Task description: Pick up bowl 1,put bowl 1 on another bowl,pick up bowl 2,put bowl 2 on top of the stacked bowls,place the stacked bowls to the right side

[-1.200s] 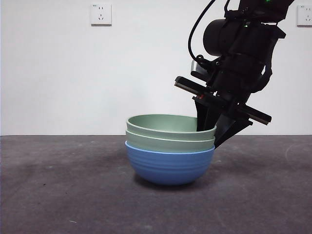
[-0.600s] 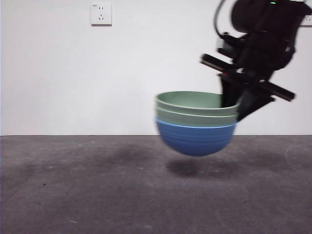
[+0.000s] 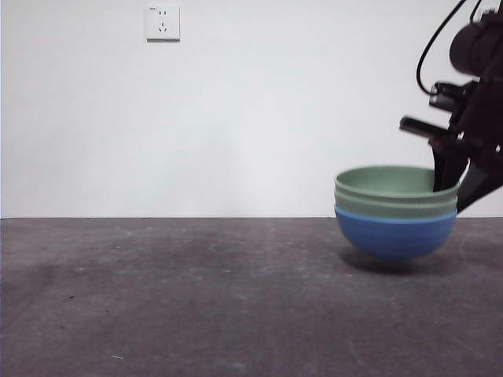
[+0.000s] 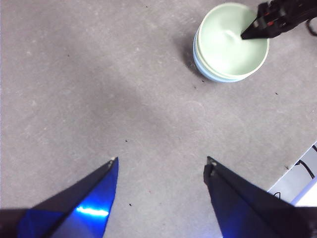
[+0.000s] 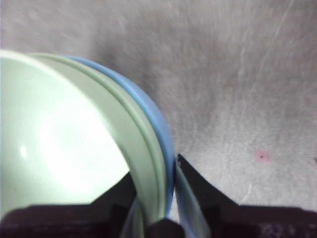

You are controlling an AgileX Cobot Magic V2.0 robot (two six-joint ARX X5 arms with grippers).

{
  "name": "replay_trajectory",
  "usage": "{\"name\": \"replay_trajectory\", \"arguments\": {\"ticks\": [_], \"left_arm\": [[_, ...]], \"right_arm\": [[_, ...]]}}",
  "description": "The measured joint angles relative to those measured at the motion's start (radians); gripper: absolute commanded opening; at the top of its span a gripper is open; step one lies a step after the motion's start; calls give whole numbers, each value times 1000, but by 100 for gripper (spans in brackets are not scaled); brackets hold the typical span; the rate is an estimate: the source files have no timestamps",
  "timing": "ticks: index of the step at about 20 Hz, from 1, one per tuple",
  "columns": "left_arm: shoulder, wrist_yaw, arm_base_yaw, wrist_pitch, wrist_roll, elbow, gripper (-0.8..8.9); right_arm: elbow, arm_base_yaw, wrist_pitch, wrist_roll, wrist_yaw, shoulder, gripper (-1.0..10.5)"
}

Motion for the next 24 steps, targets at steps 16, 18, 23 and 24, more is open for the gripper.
{"name": "replay_trajectory", "arguments": {"ticks": [16, 18, 23, 24], "left_arm": [[0, 0, 0, -2, -3, 0, 296], [0, 0, 0, -3, -3, 0, 296], [0, 0, 0, -13, -3, 0, 296], [0, 0, 0, -13, -3, 0, 296]], "right_arm": [[0, 0, -9, -23, -4, 36, 258], [0, 0, -9, -23, -5, 36, 261], [0, 0, -48, -31, -5, -51, 262], [0, 0, -70, -34, -5, -98, 262]]}}
